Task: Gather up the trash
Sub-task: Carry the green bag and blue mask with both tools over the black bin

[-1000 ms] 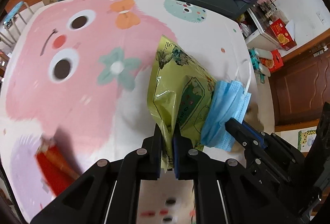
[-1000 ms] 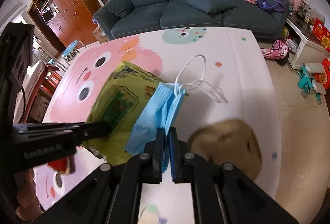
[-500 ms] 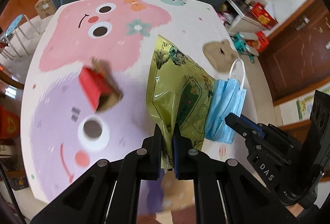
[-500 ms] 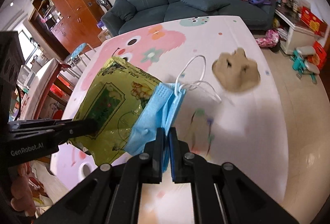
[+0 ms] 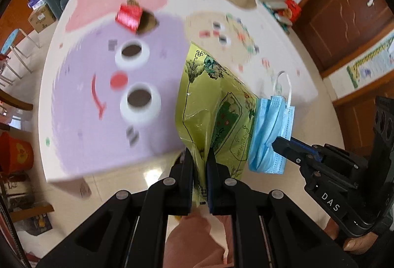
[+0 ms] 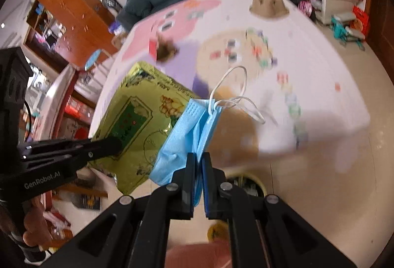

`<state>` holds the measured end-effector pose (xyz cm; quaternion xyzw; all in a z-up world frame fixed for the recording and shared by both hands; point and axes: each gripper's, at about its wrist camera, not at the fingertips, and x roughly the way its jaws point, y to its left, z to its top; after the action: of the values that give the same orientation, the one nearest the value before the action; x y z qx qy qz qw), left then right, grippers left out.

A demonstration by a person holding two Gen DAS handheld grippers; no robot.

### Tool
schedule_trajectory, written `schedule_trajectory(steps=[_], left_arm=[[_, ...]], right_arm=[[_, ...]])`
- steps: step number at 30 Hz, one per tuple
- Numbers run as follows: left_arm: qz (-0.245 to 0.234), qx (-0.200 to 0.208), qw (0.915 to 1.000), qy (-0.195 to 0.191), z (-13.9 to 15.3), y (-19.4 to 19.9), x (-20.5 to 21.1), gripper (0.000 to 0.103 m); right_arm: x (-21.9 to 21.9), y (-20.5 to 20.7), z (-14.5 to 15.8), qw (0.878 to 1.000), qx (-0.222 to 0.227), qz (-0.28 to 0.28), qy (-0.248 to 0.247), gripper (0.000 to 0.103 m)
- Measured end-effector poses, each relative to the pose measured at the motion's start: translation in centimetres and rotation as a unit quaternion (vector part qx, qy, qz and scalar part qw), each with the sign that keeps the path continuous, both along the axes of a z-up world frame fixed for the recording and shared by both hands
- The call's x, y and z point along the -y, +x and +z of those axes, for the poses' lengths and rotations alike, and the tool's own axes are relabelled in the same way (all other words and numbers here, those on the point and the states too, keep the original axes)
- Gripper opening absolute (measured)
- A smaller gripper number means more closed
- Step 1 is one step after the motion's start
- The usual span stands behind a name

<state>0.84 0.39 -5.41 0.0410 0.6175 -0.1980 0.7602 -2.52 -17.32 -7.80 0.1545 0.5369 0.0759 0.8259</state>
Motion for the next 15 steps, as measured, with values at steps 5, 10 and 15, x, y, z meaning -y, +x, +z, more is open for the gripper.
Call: schedule_trajectory(steps=[5, 10, 15], left_arm=[[-0.004, -0.028, 0.9993, 0.025, -2.9, -4.7, 0.2, 0.007], [0.017, -0.082, 0.9958, 0.036, -7.8, -8.0, 0.9, 0.007], [0.026, -0.112, 0.9925, 0.042, -13.9, -10.4, 2.2, 0.007]], right_arm=[[-0.4, -3.9, -2.2, 0.999, -0.029, 0.037, -0.013, 0.005], [-0.3, -7.1, -6.3, 0.995, -0.062, 0.076, -0.031, 0.005], [0.9, -8.2, -12.2, 0.992, -0.096, 0.079, -0.031, 0.005]])
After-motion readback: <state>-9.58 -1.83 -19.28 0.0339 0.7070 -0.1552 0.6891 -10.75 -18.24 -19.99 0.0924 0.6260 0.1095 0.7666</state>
